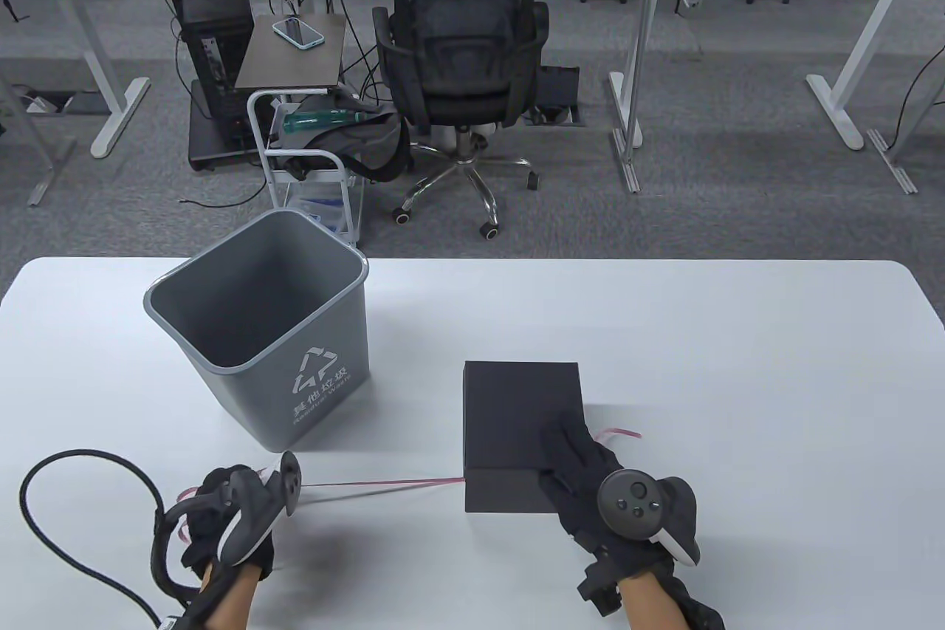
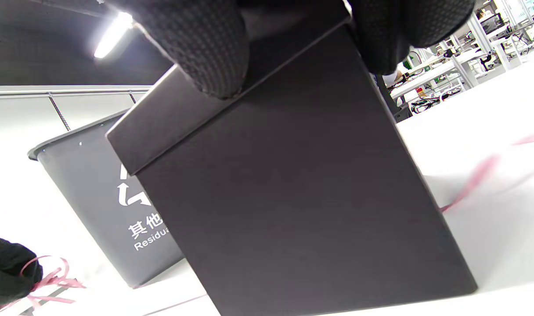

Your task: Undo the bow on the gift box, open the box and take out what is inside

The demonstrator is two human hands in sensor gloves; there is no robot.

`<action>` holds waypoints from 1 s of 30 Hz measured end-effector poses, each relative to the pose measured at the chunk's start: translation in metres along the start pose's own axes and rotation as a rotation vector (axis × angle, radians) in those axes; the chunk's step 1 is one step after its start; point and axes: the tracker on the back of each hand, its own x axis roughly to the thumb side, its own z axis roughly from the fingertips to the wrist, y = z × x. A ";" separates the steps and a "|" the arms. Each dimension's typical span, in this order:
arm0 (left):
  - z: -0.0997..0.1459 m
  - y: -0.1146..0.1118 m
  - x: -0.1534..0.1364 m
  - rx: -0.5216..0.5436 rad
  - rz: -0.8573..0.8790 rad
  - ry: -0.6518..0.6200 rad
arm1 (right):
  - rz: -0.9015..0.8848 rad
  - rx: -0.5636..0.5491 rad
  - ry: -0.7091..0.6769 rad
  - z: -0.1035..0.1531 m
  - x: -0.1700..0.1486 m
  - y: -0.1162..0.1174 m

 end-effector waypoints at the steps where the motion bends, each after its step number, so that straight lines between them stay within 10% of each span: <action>1: 0.002 0.003 0.001 0.001 0.071 -0.019 | 0.000 -0.001 0.000 0.000 0.000 0.000; 9: 0.029 0.046 0.062 0.147 0.469 -0.295 | 0.003 -0.002 0.004 0.000 0.001 0.000; 15: 0.027 0.033 0.119 0.103 0.469 -0.357 | 0.001 -0.001 0.003 0.000 0.001 0.000; 24: 0.005 -0.026 0.178 -0.044 0.273 -0.463 | -0.001 -0.001 0.001 0.000 0.001 0.000; 30: -0.001 -0.035 0.169 -0.381 0.366 -0.587 | -0.007 -0.002 0.001 0.000 0.001 0.000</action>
